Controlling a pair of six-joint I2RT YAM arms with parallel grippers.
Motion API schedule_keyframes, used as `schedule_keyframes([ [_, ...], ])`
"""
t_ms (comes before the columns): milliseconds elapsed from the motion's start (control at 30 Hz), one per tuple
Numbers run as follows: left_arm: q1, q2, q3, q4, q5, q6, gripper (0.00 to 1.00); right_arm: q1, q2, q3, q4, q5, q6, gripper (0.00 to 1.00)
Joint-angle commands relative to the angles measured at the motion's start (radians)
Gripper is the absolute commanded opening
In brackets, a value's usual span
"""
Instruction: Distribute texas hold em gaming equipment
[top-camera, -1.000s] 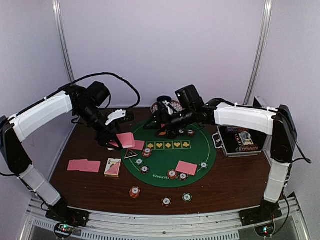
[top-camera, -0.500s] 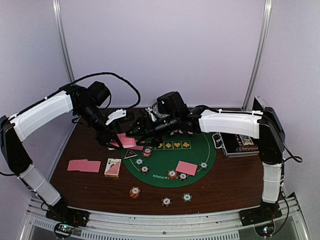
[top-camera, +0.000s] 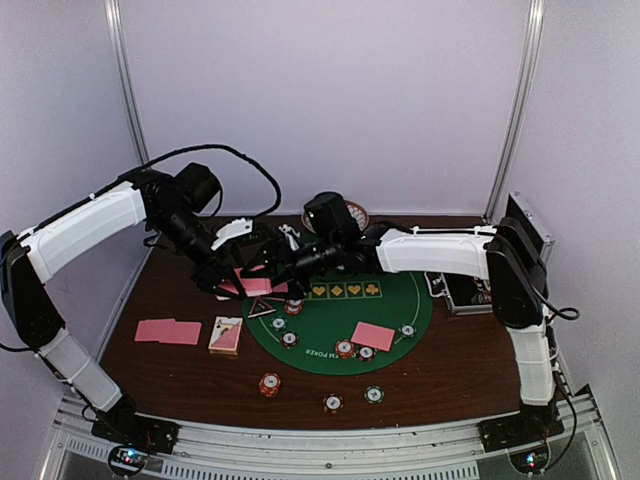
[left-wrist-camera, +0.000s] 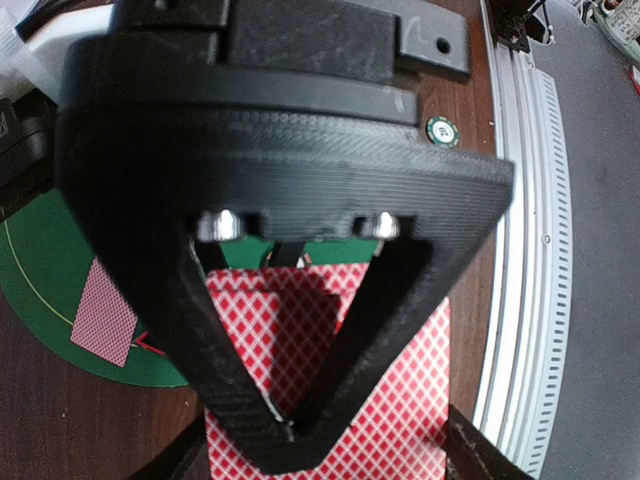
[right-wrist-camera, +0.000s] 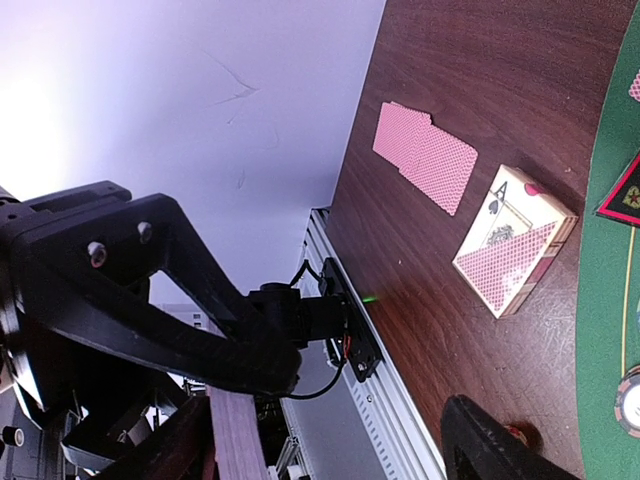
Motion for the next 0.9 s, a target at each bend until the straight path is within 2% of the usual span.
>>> schedule_keyframes([
  [0, 0.005, -0.012, 0.023, 0.02, 0.026, 0.008, 0.0, -0.007, 0.0, -0.003, 0.011, -0.014, 0.005, 0.78],
  [300, 0.005, -0.016, 0.021, 0.021, 0.021, 0.012, 0.0, -0.044, -0.099, -0.135, -0.028, -0.023, -0.043, 0.71],
  [533, 0.005, -0.013, 0.016, 0.021, 0.019, 0.012, 0.0, -0.046, -0.153, -0.139, -0.037, -0.041, -0.045, 0.65],
  [867, 0.005, -0.009, 0.011, 0.021, 0.001, 0.017, 0.0, -0.054, -0.218, -0.163, 0.043, -0.076, 0.042, 0.43],
])
